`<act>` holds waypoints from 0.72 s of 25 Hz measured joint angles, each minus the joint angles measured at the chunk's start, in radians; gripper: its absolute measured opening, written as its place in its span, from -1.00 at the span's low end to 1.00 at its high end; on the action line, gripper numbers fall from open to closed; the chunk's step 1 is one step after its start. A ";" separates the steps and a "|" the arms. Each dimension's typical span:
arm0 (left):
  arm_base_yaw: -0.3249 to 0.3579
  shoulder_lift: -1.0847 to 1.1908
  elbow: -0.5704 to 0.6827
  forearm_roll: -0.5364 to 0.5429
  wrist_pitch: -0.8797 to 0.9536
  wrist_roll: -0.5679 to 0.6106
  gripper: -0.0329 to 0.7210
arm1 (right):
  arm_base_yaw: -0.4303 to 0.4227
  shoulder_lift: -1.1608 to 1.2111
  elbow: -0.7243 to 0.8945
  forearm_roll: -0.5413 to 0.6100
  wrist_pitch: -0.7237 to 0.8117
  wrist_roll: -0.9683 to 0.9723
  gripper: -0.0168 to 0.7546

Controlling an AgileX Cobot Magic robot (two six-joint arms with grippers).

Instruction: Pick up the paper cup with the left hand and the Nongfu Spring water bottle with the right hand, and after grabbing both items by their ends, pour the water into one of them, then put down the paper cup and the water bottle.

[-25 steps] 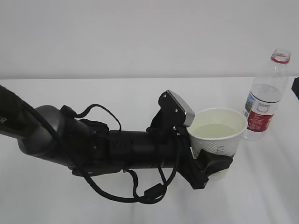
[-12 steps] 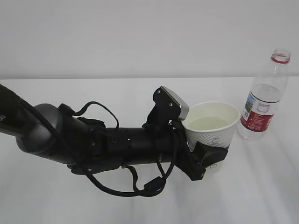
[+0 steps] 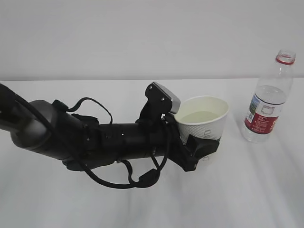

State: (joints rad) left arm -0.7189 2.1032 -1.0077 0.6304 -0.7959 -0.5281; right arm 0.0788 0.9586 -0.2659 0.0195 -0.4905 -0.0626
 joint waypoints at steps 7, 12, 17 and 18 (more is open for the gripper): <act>0.034 0.006 0.008 0.007 -0.009 0.000 0.43 | 0.000 0.000 0.000 0.000 0.023 -0.040 0.59; 0.085 0.006 0.059 0.010 -0.098 0.000 0.43 | 0.000 0.000 0.000 0.000 0.059 -0.042 0.59; 0.146 0.006 0.084 0.008 -0.129 0.000 0.43 | 0.000 0.000 0.000 0.000 0.078 -0.044 0.59; 0.155 0.006 0.089 0.003 -0.131 0.000 0.43 | 0.000 0.000 0.000 0.000 0.082 -0.044 0.59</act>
State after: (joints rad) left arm -0.5634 2.1088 -0.9190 0.6331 -0.9273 -0.5281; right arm 0.0788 0.9586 -0.2659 0.0195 -0.4090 -0.1066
